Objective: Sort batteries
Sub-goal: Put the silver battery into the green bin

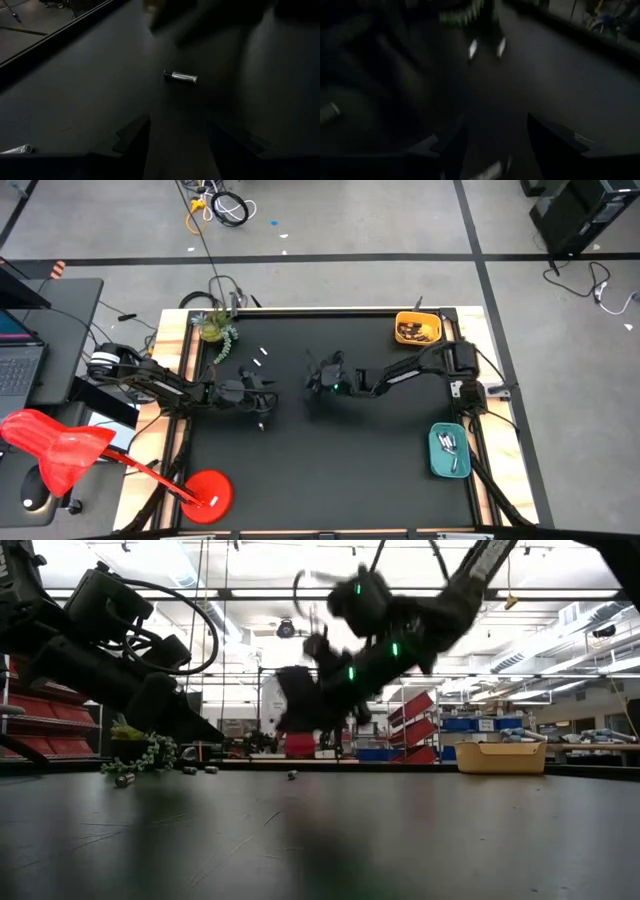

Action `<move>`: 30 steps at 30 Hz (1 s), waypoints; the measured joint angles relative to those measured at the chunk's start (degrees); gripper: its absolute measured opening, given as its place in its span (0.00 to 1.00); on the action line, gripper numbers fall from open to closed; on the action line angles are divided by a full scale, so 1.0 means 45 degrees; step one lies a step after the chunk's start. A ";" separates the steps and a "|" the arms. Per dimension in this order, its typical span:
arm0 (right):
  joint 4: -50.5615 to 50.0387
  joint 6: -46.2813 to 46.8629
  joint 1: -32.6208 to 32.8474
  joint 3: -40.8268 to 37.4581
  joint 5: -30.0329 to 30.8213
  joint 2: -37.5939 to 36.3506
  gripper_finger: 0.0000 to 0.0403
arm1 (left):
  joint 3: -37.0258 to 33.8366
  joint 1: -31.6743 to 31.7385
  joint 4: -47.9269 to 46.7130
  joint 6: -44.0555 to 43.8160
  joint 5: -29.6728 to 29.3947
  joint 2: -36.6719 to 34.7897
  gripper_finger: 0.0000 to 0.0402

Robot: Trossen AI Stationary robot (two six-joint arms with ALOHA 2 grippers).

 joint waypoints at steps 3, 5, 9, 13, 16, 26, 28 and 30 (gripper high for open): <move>-0.1183 -0.0317 -0.0337 0.0628 -0.0599 -0.1010 0.51 | 0.0000 0.0000 0.0020 0.0075 0.0000 0.0001 0.49; -0.2633 -0.0593 -0.0518 0.1415 -0.0972 -0.1574 0.50 | 0.0000 0.0000 0.0066 0.0177 0.0000 0.0000 0.49; -0.7239 -0.1682 -0.0675 0.3726 -0.1955 -0.2580 0.49 | 0.0000 0.0000 0.0118 0.0195 0.0000 0.0000 0.49; -0.9288 -0.2172 -0.0557 0.4899 -0.2793 -0.4165 0.47 | 0.0000 0.0000 -0.0161 0.0198 0.0220 0.0002 0.49; -0.9311 -0.2397 -0.0038 0.4532 -0.3011 -0.5667 0.45 | 0.0000 0.0000 -0.0666 0.0036 0.0388 0.0000 0.49; -0.5180 0.0213 0.2926 -0.1495 -0.0690 -0.8683 0.39 | -0.0073 0.0000 -0.0717 -0.0374 0.0423 0.0005 0.49; -0.4123 0.1181 0.3632 -0.2845 -0.0175 -0.8760 0.39 | -0.0073 0.0000 -0.0573 -0.0376 0.0437 0.0005 0.49; -0.2791 0.1900 0.4348 -0.4110 0.0598 -0.8770 0.39 | -0.0073 0.0000 -0.0302 -0.0379 0.0495 0.0005 0.49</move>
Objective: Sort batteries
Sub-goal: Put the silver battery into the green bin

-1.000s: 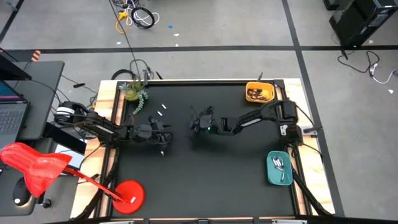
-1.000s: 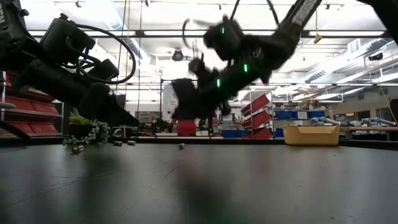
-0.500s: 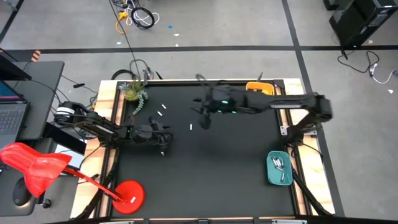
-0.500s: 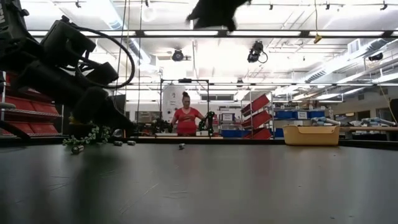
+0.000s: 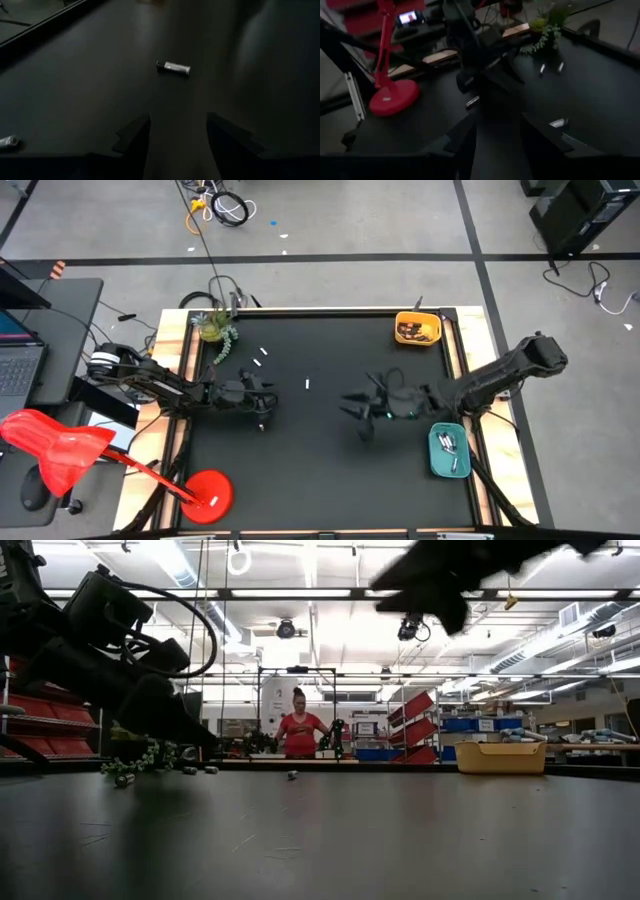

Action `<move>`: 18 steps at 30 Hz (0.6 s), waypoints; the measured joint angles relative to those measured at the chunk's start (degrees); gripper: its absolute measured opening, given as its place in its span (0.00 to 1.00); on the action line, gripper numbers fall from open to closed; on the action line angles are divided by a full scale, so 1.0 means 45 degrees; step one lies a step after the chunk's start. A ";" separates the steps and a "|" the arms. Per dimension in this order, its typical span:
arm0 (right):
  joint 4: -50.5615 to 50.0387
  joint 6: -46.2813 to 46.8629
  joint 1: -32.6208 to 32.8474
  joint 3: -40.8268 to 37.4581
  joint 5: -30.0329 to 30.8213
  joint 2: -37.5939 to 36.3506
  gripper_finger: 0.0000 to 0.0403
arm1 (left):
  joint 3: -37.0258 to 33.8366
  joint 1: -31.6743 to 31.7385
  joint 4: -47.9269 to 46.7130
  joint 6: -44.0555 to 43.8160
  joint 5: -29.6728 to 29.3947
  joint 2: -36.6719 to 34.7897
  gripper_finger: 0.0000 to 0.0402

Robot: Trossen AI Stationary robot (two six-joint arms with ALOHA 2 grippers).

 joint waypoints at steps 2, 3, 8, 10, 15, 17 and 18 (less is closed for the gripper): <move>0.1316 0.0694 0.0682 -0.1137 0.0927 -0.0016 0.39 | 0.0000 0.0000 0.0197 -0.0003 0.0154 0.0000 0.49; 0.1850 0.0973 0.0968 -0.1681 0.1335 -0.0024 0.39 | 0.0000 0.0000 0.0295 -0.0005 0.0185 0.0000 0.49; 0.4375 0.2216 0.1924 -0.4122 0.2392 -0.0507 0.39 | 0.0005 0.0000 0.0600 -0.0007 0.0535 0.0000 0.49; 0.5180 0.2773 0.2028 -0.4988 0.2348 -0.0919 0.39 | 0.0005 0.0000 0.0677 -0.0005 0.0618 0.0000 0.49; 0.6392 0.4246 0.1706 -0.5510 0.0875 -0.1033 0.39 | 0.0009 0.0000 0.0913 -0.0005 0.0661 0.0000 0.49; 0.6029 0.4349 0.1547 -0.4908 0.0227 -0.0621 0.39 | 0.0010 0.0000 0.0999 0.0047 0.0661 0.0000 0.49; 0.5754 0.4361 0.1423 -0.4447 -0.0202 -0.0324 0.39 | 0.0010 0.0000 0.1066 0.0117 0.0657 0.0000 0.49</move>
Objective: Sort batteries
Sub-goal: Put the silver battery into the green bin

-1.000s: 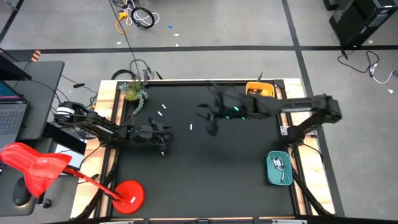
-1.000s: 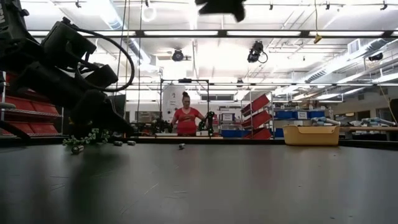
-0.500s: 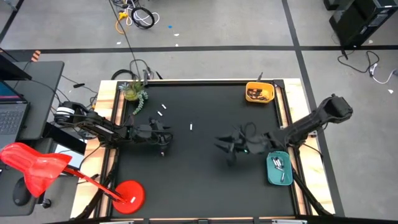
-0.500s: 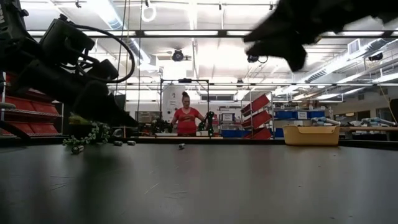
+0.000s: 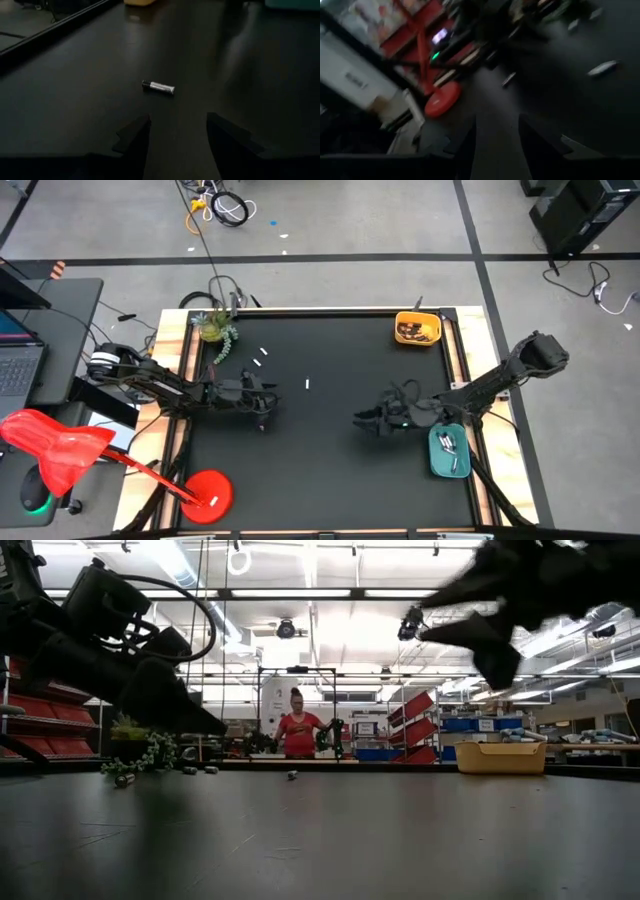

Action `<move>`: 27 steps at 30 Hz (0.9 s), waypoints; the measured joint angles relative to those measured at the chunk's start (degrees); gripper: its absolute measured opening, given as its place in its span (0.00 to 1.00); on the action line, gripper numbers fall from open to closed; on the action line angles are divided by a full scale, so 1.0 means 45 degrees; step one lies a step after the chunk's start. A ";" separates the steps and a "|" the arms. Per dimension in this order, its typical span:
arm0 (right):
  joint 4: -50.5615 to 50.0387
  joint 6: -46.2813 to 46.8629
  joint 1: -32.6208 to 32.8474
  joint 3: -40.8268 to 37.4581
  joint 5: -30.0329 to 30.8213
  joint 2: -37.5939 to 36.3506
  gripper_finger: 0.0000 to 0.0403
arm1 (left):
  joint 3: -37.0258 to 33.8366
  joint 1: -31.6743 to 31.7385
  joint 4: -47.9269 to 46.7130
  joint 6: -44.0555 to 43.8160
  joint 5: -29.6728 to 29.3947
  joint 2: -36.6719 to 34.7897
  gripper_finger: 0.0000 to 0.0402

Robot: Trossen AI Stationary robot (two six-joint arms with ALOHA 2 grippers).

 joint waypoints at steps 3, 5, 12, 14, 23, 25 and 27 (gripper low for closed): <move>-0.1322 -0.0002 -0.0455 0.1715 -0.1885 0.1043 0.39 | 0.0005 0.0000 0.0220 0.0150 -0.0001 0.0000 0.49; -0.2240 -0.0085 -0.0809 0.2993 -0.3616 0.1897 0.39 | 0.0005 0.0000 0.0191 0.0150 -0.0005 0.0000 0.49; -0.3830 -0.1243 -0.1336 0.6966 -0.9254 0.4510 0.39 | 0.0005 0.0000 0.0142 -0.0099 -0.0005 0.0000 0.49; -0.5225 -0.1614 -0.1327 0.7473 -0.9261 0.4564 0.39 | 0.0005 0.0000 0.0107 -0.0115 0.0013 0.0000 0.49; -0.4698 -0.1899 -0.0645 0.5031 -0.6212 0.2599 0.32 | 0.0005 0.0000 -0.0139 -0.0103 0.0175 0.0000 0.49; -0.2812 -0.1712 -0.0401 0.3786 -0.5492 0.2271 0.31 | 0.0005 0.0000 -0.0135 -0.0098 0.0175 0.0000 0.49; -0.0484 -0.1289 -0.0058 0.2460 -0.4929 0.2163 0.31 | 0.0005 0.0000 -0.0132 -0.0098 0.0175 0.0000 0.49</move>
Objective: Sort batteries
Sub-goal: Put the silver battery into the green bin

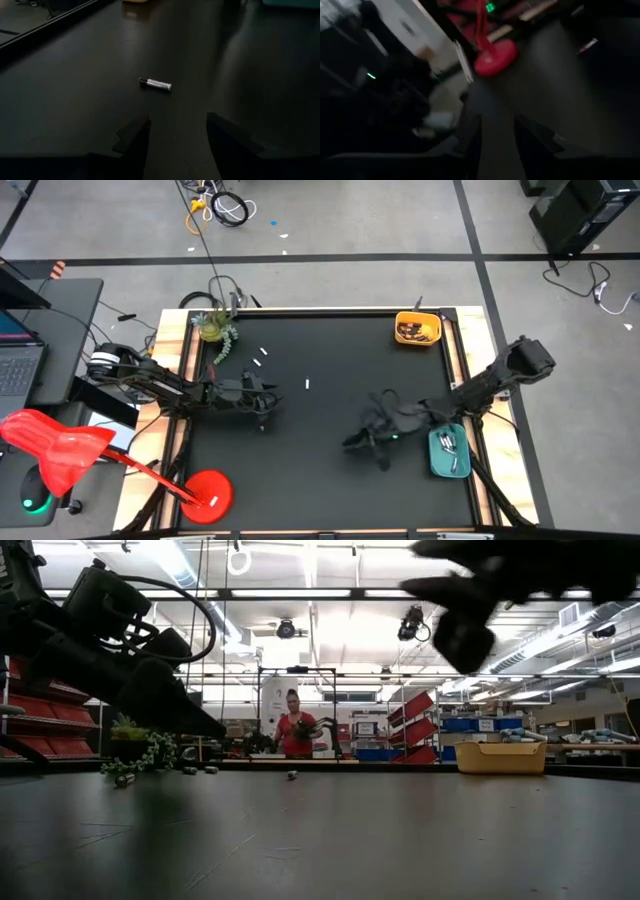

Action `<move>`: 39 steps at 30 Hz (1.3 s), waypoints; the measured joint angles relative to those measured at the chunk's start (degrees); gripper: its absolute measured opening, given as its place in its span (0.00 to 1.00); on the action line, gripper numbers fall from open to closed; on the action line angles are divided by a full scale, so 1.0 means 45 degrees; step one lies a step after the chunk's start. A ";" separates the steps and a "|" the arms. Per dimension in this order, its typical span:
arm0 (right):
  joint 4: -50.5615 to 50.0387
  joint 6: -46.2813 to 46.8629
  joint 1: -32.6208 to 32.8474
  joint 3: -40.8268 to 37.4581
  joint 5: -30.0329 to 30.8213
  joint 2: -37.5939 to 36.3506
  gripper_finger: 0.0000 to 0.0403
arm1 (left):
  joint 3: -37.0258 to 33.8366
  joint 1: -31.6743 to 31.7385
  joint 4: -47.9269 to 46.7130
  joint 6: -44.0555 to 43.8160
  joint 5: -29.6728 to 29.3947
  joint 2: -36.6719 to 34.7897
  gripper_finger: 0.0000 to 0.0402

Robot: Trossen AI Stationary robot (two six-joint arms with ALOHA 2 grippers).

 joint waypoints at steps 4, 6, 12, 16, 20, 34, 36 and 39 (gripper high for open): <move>0.4145 0.0919 0.1184 -0.2132 0.1920 0.0438 0.30 | 0.0000 0.0000 0.0067 0.0005 -0.0005 0.0000 0.49; 0.5412 0.0980 0.1961 -0.2754 0.3327 0.0854 0.30 | 0.0000 0.0000 0.0138 0.0015 -0.0010 0.0000 0.49; 0.6995 0.1061 0.4205 -0.3780 0.7709 0.1781 0.30 | 0.0000 0.0000 0.0489 -0.0005 -0.0010 0.0000 0.49; 0.7188 0.1956 0.4152 -0.3957 0.9924 0.1930 0.30 | 0.0005 0.0000 0.0695 -0.0009 -0.0015 0.0000 0.49; 0.8151 0.0185 0.3163 -0.3492 0.9094 0.1925 0.30 | 0.0005 0.0000 0.0824 -0.0010 -0.0010 0.0000 0.49; 0.0551 -0.3310 0.0311 -0.1830 0.3856 -0.5223 0.26 | 0.0005 0.0000 0.0896 0.0356 -0.0005 -0.0001 0.49; -0.2542 -0.3641 0.0272 -0.0880 0.3884 -0.6570 0.25 | 0.0005 0.0000 0.0893 0.0359 -0.0005 0.0000 0.49; -0.5597 -0.4330 0.0535 0.0290 0.3927 -0.8241 0.25 | 0.0005 0.0000 0.0891 0.0359 -0.0005 0.0000 0.49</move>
